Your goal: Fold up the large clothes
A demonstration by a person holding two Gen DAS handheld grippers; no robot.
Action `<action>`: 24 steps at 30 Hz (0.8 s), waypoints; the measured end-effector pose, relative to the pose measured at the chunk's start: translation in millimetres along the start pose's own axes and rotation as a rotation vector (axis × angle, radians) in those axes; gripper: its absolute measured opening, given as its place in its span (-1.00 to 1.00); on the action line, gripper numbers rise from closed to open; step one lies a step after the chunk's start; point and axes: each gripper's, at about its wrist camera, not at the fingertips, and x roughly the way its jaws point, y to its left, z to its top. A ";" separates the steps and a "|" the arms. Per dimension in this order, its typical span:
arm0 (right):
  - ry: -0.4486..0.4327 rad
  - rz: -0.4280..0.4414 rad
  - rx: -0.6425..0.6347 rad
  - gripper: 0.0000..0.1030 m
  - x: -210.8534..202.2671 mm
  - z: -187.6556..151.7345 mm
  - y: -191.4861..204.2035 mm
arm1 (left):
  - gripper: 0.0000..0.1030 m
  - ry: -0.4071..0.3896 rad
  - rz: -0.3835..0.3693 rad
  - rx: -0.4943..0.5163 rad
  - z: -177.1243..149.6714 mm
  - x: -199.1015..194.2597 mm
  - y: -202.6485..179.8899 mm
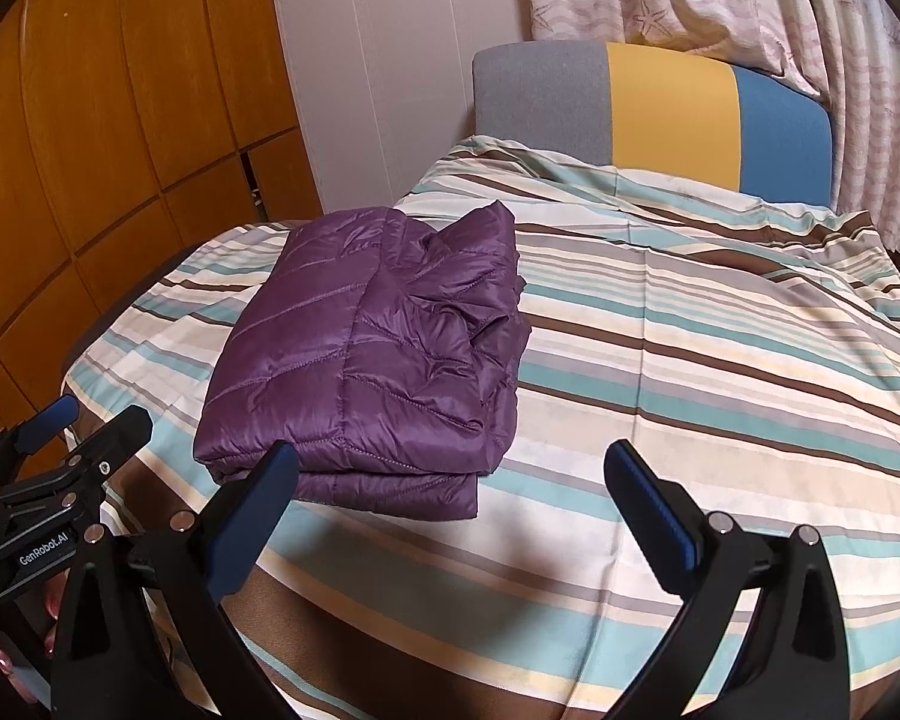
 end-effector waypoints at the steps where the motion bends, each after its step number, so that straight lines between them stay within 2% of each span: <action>1: 0.000 0.000 0.001 0.96 -0.1 -0.2 0.0 | 0.94 0.002 -0.001 0.000 -0.1 0.3 0.0; 24: 0.022 0.008 0.012 0.96 5.0 -1.1 -1.0 | 0.94 0.018 -0.008 -0.001 -3.9 5.2 -0.5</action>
